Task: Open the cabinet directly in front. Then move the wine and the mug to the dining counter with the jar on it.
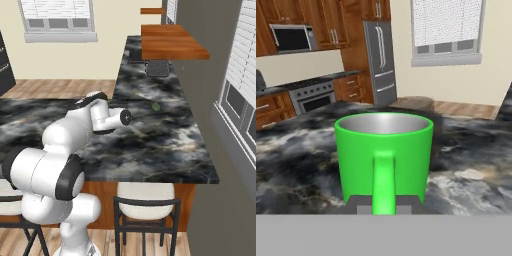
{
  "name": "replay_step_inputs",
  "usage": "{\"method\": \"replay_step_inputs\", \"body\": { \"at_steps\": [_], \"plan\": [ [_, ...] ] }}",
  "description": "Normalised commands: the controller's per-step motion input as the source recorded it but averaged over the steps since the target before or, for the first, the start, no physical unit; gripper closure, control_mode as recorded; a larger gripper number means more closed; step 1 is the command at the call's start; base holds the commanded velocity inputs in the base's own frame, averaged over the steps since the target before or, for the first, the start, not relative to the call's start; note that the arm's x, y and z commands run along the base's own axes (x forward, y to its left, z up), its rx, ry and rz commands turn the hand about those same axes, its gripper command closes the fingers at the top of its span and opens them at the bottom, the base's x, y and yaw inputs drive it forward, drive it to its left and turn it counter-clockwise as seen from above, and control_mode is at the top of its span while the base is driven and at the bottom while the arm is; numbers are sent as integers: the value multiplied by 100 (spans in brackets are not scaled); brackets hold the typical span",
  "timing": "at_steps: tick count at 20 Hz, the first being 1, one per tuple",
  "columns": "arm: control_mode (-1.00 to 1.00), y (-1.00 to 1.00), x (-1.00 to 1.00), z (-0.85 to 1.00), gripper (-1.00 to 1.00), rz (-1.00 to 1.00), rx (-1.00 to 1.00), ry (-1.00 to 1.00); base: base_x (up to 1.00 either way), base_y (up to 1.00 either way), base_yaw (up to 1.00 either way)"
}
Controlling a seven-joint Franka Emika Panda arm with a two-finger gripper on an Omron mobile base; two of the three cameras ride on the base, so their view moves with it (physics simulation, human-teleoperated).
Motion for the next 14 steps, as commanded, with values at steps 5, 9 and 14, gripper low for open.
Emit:
{"method": "replay_step_inputs", "body": {
  "at_steps": [5, 9, 14],
  "plan": [
    [-100, 0, 0, -15, 100, 0, 0, 0, 0, 0, 0],
    [-100, 0, 0, -27, 100, 0, 0, 0, 0, 0, 0],
    [-100, 0, 12, -12, 100, 0, 0, 0, 0, 0, 0]
  ]
}}
